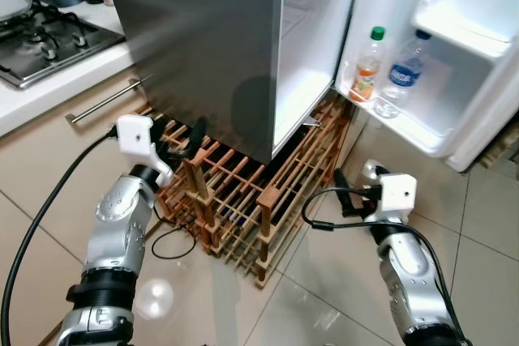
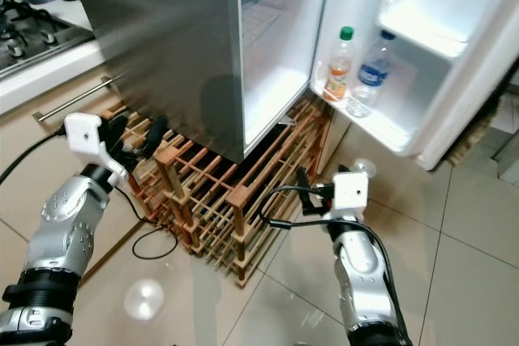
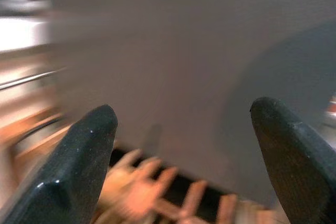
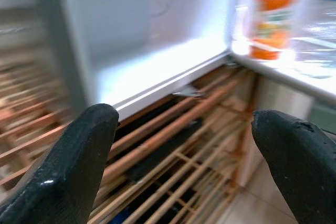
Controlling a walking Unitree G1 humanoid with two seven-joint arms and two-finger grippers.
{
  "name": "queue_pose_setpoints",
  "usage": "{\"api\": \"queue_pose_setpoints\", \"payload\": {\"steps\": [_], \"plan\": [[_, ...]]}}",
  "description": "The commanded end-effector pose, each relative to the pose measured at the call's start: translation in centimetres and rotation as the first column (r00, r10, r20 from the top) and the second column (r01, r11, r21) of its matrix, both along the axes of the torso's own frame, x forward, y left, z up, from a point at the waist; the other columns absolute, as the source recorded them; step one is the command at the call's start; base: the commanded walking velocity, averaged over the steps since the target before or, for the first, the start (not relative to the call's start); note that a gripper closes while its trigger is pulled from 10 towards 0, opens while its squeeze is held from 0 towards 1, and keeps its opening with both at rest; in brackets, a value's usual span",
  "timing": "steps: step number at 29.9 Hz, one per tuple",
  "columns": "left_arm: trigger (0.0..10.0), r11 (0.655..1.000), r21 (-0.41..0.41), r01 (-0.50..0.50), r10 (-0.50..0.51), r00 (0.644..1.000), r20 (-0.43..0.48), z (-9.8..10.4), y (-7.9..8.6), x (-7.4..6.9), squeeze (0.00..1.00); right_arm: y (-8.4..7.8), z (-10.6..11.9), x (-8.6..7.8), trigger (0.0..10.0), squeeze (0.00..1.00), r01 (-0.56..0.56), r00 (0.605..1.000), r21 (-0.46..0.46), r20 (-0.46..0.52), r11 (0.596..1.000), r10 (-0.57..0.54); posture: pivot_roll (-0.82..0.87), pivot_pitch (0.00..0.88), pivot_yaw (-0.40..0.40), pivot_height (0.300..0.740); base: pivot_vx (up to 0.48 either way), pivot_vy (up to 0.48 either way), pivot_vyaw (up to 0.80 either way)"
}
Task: Restocking fridge
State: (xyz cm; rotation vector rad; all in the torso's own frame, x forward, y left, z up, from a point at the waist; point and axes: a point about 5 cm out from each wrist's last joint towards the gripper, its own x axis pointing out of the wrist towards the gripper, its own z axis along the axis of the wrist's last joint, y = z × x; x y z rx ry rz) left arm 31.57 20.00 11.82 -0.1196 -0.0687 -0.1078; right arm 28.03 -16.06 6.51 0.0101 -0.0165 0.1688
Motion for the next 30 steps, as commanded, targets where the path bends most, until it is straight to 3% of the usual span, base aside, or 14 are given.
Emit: {"api": "queue_pose_setpoints", "payload": {"steps": [1,5,13,19,22,30], "plan": [[10.0,0.994,0.030,-0.101,0.103,0.994,-0.040,-1.0,0.1,-1.1,0.00,0.9,0.3,0.5,10.0,0.00,-0.029,1.000,-0.004,-0.002,1.000,0.029,-0.05,0.000,0.029,0.740,0.000,0.000,0.73],[10.0,0.993,0.036,-0.110,0.111,0.992,-0.054,-1.6,-1.4,-1.8,0.00,1.3,0.4,1.0,10.0,0.01,-0.047,0.999,0.007,-0.008,0.999,0.047,-0.05,0.000,0.023,0.740,0.000,0.000,0.72],[10.0,0.979,0.057,-0.194,0.199,0.976,-0.089,-2.4,-0.7,-2.0,0.00,1.3,0.3,1.4,10.0,0.01,-0.054,0.998,0.020,-0.026,0.998,0.055,-0.06,0.000,0.020,0.740,0.000,0.000,0.69],[10.0,0.981,0.068,-0.184,0.189,0.978,-0.086,-2.2,-1.9,-1.8,0.00,1.4,0.2,1.5,10.0,0.02,-0.060,0.998,0.026,-0.033,0.998,0.061,-0.07,0.000,0.023,0.740,0.000,0.320,0.68],[10.0,0.983,0.113,-0.145,0.155,0.985,-0.076,-2.2,-3.2,-1.7,0.00,1.6,0.2,1.6,10.0,0.02,-0.072,0.997,0.030,-0.035,0.997,0.073,-0.07,0.000,0.024,0.740,0.000,0.000,0.67],[10.0,0.974,0.163,-0.155,0.170,0.982,-0.082,-2.3,-3.4,-1.4,0.00,1.9,0.1,1.6,10.0,0.02,-0.088,0.995,0.036,-0.038,0.995,0.090,-0.07,0.000,0.026,0.740,0.000,0.000,0.66]]}}
